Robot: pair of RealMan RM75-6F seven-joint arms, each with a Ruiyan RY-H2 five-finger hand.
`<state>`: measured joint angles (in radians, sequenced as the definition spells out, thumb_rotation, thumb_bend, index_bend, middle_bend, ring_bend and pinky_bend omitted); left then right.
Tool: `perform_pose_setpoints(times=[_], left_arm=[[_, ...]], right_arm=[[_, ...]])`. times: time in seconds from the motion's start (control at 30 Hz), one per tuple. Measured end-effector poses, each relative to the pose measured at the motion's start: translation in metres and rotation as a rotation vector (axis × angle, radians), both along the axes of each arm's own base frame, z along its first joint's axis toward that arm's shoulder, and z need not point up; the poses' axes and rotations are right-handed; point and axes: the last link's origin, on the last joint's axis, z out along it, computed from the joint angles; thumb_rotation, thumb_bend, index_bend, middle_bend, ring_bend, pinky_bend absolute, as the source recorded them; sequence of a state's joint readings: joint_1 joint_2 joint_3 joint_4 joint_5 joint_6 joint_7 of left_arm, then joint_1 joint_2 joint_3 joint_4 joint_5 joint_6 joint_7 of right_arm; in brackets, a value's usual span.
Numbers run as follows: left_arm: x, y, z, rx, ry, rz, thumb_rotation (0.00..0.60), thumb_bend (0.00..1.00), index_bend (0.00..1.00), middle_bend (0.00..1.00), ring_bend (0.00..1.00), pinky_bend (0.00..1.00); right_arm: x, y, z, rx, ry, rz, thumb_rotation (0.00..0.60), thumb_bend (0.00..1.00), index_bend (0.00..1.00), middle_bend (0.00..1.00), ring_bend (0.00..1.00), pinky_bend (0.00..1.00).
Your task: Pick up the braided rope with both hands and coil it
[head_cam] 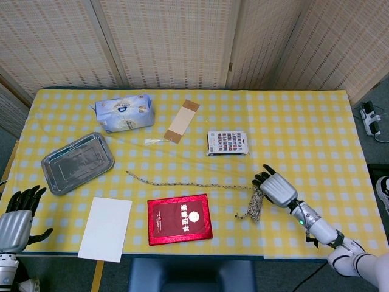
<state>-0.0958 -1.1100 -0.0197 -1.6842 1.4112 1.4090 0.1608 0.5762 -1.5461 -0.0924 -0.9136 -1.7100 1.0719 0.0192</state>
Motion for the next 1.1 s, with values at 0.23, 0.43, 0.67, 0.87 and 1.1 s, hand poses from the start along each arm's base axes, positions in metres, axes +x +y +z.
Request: perform_pose_setpoints(times=[0.23,0.43,0.67,0.87,1.1], left_arm=[[-0.002,0.0,-0.001,-0.002,-0.004,0.002,0.6,0.2,0.12,0.09,0.09,0.0],[-0.004,0.0,-0.001,-0.001,-0.006,0.002,0.6,0.2,0.12,0.09,0.09,0.0],[-0.001,0.004,-0.001,-0.003,-0.009,-0.019,0.6,0.2,0.13,0.11,0.12,0.0],[0.009,0.019,-0.001,-0.008,-0.032,-0.087,0.6,0.2,0.16,0.15,0.16,0.05],[0.031,0.05,-0.009,-0.057,-0.068,-0.202,0.6,0.22,0.24,0.22,0.22,0.13]], right_arm=[[0.003,-0.005,-0.005,-0.002,-0.011,0.004,0.6,0.41,0.42,0.33,0.31,0.13],[0.007,-0.009,-0.006,-0.017,-0.027,0.019,0.6,0.41,0.49,0.38,0.36,0.17],[0.009,-0.011,-0.008,-0.017,-0.045,0.02,0.6,0.43,0.63,0.49,0.49,0.39],[0.01,-0.012,0.0,-0.017,-0.065,0.023,0.6,0.53,0.71,0.55,0.58,0.49],[0.011,-0.011,0.012,-0.017,-0.075,0.039,0.6,0.55,0.74,0.57,0.61,0.5]])
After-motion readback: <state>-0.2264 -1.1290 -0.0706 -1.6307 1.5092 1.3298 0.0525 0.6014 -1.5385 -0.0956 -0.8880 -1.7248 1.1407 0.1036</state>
